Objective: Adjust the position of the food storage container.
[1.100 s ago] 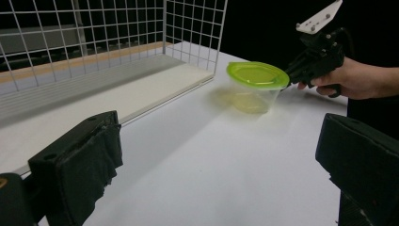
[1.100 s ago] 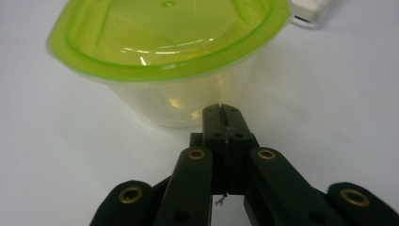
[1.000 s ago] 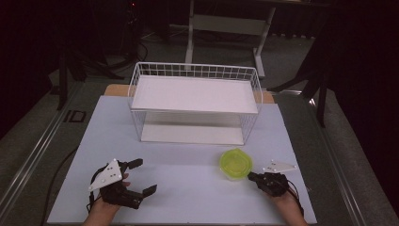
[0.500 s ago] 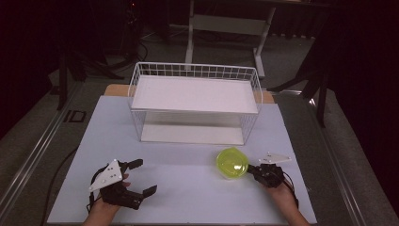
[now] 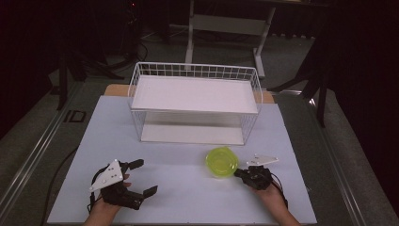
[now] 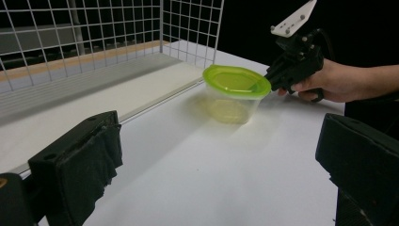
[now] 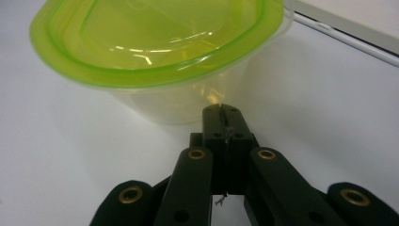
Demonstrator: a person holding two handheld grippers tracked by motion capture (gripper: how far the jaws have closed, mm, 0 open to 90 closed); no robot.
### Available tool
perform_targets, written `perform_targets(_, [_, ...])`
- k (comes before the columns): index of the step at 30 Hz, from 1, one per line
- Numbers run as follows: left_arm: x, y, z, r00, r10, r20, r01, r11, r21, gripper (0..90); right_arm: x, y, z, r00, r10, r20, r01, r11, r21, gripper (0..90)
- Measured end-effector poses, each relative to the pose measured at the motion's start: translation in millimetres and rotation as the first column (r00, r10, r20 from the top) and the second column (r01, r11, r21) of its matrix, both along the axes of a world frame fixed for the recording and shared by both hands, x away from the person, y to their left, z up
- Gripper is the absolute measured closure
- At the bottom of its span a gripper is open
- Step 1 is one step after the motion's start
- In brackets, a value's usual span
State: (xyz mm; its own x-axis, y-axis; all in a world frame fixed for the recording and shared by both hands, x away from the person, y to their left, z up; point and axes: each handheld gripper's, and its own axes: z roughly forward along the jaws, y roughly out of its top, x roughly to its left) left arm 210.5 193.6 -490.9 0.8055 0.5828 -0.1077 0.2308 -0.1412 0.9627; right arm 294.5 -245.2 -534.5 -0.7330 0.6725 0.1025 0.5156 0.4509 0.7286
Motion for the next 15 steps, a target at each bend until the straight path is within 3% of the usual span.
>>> perform_targets(3, [0.1,0.1,0.1,1.0,-0.001,-0.001,0.001,1.0,-0.001,1.8,1.1,10.5,1.0,0.9995,0.03,-0.009,-0.03,0.999,0.023,90.0])
perform_targets(6, [-0.6,0.3,0.5,1.0,-0.001,0.004,0.001,1.0,0.002,1.8,1.8,19.0,1.9,0.9983,0.059,0.008,-0.058,0.998,-0.004,90.0])
perform_targets(15, [-0.1,0.5,0.5,1.0,0.0,0.002,0.0,1.0,-0.001,1.8,23.4,16.4,2.1,0.9994,-0.032,0.013,0.032,0.999,0.009,90.0])
